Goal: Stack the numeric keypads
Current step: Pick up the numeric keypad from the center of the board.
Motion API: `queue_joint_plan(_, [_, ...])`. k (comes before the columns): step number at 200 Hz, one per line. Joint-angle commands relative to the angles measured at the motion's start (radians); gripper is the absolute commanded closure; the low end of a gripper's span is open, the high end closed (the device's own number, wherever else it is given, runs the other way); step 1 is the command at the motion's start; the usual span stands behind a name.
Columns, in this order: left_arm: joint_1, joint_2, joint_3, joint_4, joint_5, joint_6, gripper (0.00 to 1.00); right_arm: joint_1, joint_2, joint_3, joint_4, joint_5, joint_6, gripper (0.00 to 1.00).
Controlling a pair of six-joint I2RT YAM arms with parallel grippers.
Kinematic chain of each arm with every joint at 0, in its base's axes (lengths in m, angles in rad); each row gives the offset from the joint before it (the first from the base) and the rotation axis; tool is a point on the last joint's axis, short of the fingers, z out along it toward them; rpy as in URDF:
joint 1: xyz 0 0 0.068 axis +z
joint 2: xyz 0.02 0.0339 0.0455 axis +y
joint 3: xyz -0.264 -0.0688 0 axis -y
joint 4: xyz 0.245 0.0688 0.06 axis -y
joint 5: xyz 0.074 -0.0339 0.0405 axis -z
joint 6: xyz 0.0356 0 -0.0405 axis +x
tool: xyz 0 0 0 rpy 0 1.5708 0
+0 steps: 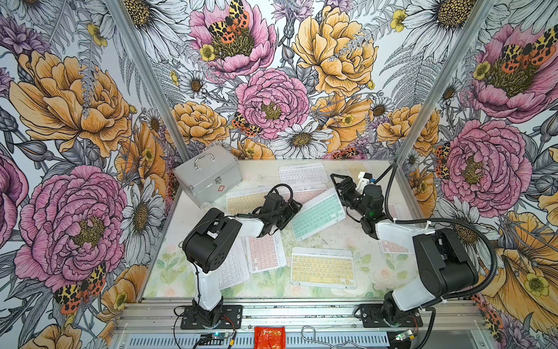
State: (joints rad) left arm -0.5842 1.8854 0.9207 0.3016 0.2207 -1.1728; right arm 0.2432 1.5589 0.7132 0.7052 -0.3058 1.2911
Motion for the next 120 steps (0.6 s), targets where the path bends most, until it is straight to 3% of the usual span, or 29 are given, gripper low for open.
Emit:
queue_joint_plan(1, [-0.040, 0.060, -0.039, -0.053, 0.073, -0.033, 0.01, 0.060, 0.021, -0.021, -0.027, -0.036, 0.057, 0.08])
queue_joint_plan(52, [-0.036, 0.052, -0.045, -0.052, 0.074, -0.033, 0.01, 0.068, -0.037, -0.029, -0.098, -0.017, 0.037, 0.09])
queue_joint_plan(120, [-0.034, 0.061, -0.043, -0.051, 0.077, -0.031, 0.01, 0.057, -0.183, 0.017, -0.447, -0.012, -0.103, 0.19])
